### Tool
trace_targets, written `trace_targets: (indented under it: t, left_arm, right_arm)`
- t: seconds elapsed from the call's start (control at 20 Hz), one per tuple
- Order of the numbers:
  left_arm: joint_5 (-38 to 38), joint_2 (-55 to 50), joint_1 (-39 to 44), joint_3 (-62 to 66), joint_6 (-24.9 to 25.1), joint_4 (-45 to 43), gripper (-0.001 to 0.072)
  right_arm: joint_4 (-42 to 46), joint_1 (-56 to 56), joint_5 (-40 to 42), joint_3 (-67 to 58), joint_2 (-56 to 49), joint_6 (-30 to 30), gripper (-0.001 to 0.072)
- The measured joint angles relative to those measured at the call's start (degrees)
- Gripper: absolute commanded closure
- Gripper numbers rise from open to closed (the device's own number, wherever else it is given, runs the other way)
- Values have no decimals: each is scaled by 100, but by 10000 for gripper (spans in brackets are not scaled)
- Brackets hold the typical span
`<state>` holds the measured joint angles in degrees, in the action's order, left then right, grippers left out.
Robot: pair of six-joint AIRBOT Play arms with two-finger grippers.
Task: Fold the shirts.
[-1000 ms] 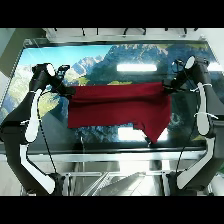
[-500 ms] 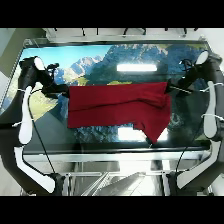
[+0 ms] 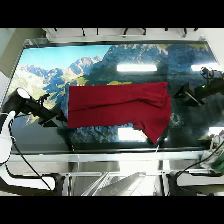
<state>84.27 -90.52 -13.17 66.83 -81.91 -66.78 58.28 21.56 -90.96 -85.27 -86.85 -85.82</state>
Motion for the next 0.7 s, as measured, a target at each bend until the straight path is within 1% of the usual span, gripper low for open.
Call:
trace_targets:
  t: [0.2,0.25,0.3,0.35,0.4,0.45,0.6,0.7]
  left_arm:
    - [-815,9,-9,-531,326,632,25]
    - [-890,-68,28,-584,378,796,25]
    - [-911,-160,85,-619,426,962,47]
    - [-927,-264,149,-643,455,1108,264]
    - [-992,-380,219,-664,498,1182,555]
    - [-1043,-472,278,-684,538,1209,692]
    - [-1088,-538,413,-682,638,1329,692]
    - [-1224,-435,439,-601,699,1255,692]
  right_arm:
    - [-260,70,162,181,210,114,15]
    - [-293,79,186,201,234,127,16]
    - [-321,83,219,212,254,136,16]
    - [-332,94,245,223,269,144,16]
    - [-337,94,267,232,275,151,15]
    - [-282,101,284,238,282,179,15]
    - [170,164,317,393,293,293,15]
    - [389,275,365,785,295,391,15]
